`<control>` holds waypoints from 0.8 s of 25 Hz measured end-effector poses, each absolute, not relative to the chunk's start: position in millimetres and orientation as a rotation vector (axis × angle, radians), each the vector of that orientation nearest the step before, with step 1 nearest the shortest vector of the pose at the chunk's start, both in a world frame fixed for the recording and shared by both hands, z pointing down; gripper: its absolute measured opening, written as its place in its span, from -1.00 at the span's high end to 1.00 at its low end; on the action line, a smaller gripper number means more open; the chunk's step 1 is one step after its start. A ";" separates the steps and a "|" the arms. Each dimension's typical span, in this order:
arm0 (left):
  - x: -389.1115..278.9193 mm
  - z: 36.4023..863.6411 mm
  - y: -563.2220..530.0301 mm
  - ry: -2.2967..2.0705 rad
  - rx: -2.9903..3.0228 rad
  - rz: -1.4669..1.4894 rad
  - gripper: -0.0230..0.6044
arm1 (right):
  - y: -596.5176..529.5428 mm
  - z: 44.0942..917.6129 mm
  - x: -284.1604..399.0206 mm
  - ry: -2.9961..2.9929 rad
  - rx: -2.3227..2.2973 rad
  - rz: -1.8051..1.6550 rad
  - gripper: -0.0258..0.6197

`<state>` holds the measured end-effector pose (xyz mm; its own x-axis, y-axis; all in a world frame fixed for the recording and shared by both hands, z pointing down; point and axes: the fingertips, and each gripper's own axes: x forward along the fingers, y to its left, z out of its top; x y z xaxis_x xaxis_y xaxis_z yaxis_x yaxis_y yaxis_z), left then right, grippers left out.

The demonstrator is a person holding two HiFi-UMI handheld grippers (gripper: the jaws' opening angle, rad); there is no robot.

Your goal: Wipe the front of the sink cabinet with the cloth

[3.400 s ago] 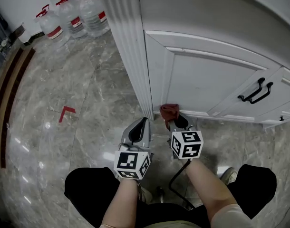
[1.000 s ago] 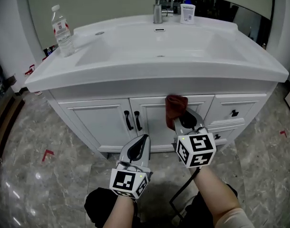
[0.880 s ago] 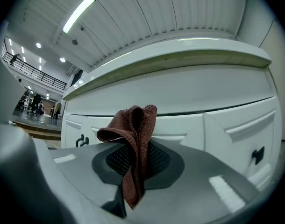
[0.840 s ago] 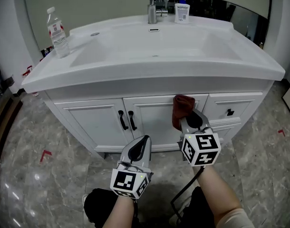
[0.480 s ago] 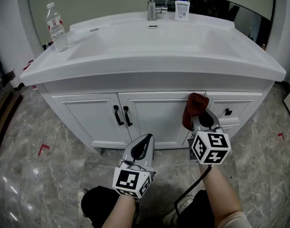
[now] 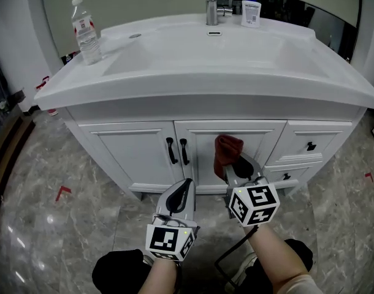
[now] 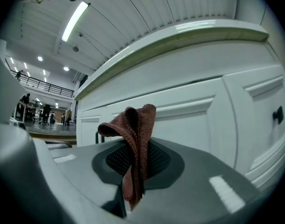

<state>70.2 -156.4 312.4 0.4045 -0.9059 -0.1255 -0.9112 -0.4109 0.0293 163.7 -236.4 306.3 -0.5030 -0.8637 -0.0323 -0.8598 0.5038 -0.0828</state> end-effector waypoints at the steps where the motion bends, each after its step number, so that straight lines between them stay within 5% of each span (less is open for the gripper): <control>1: 59.3 318.3 -156.4 1.700 -2.591 0.167 0.93 | -237.3 311.2 149.8 2.679 -1.511 -0.099 0.68; 10: -14.6 342.2 -148.0 1.814 -2.526 0.045 0.93 | -247.9 334.8 83.6 2.745 -1.473 -0.127 0.68; 20: 9.0 342.7 -152.1 1.777 -2.584 0.096 0.93 | -256.6 349.2 128.6 2.715 -1.611 -0.135 0.68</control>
<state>9.0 -152.1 342.7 0.3567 -0.9327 -0.0528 -0.9330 -0.3585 0.0308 128.6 -256.6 349.2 -0.4803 -0.8751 0.0592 -0.8767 0.4768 -0.0641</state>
